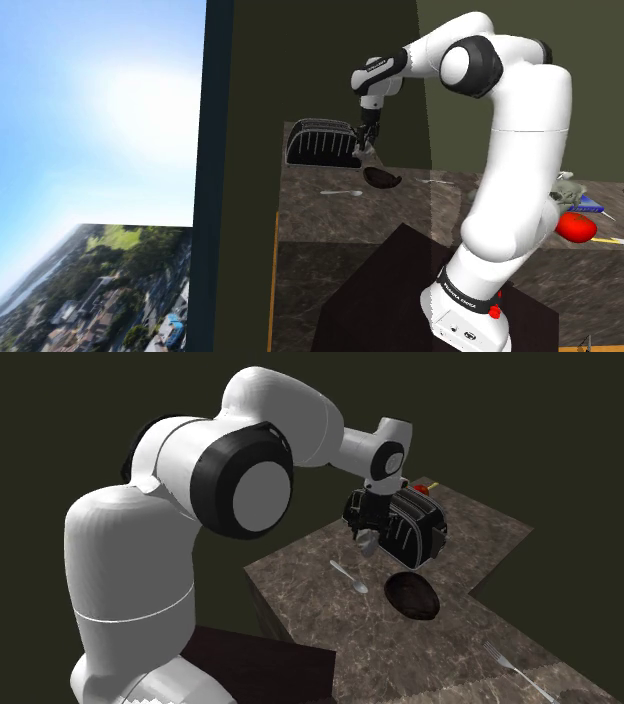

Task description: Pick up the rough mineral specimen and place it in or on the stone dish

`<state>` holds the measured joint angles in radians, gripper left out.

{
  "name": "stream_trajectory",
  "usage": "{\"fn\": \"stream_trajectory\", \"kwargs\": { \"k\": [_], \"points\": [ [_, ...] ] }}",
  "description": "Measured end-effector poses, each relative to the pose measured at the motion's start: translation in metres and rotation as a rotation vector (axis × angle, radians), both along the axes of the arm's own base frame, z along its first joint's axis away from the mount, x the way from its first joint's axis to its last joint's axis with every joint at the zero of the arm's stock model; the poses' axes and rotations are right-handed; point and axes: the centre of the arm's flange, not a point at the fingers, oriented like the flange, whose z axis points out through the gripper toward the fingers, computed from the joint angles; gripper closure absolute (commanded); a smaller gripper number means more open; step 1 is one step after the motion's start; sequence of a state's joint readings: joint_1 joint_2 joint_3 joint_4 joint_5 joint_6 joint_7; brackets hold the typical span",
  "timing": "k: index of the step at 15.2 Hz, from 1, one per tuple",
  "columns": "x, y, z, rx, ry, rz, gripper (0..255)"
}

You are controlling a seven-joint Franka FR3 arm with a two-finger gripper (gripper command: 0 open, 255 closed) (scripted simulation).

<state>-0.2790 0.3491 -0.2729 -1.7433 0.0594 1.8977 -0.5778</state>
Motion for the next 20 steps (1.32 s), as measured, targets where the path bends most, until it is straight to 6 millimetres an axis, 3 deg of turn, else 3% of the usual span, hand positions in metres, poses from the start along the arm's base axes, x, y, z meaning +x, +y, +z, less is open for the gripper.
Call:
{"fn": "stream_trajectory", "kwargs": {
  "k": [12, 15, 20],
  "points": [
    [-0.032, -0.158, 0.006, 0.000, 0.000, 0.000, 255],
    [-0.035, -0.168, -0.004, 0.000, 0.000, 0.001, 255],
    [-0.034, -0.169, -0.029, 0.000, 0.000, 0.002, 255]
  ]
}}
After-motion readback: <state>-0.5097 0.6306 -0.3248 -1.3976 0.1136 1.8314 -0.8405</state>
